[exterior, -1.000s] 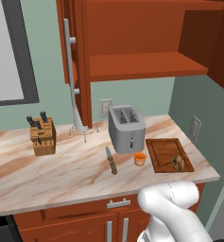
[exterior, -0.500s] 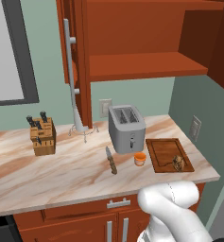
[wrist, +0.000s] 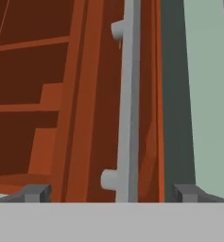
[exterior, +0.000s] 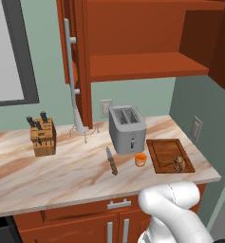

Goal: Pick the bread, place it on the cutting board, pick the jam, place it on the counter, and close the cabinet.

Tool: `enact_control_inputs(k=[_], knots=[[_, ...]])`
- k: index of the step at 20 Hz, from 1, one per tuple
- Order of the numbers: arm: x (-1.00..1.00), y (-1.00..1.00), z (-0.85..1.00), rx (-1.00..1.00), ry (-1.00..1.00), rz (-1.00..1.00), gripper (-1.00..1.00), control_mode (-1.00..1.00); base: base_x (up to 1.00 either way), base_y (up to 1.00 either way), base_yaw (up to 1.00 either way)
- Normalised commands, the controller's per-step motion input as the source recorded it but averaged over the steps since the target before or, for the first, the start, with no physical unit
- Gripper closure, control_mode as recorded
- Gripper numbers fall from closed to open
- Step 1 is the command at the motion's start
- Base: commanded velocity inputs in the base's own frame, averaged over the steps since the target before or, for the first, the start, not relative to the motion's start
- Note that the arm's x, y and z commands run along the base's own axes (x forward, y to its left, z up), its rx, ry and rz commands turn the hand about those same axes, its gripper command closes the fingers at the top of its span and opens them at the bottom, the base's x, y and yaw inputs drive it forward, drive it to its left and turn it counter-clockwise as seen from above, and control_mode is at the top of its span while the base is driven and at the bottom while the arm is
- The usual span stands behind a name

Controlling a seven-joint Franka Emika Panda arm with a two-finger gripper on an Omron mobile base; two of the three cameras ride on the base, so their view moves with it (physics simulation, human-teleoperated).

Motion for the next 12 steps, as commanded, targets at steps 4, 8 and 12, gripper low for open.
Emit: enact_control_inputs(k=[4,8,12], knots=[[0.37,0.31,0.0,-0.01,0.0,0.04,-1.0,-1.0,0.0,0.0,0.0],[0.34,0.26,0.0,0.0,0.0,0.04,-1.0,-1.0,0.0,0.0,0.0],[0.33,0.28,0.0,0.0,-0.02,0.05,-1.0,-1.0,0.0,0.0,0.0]])
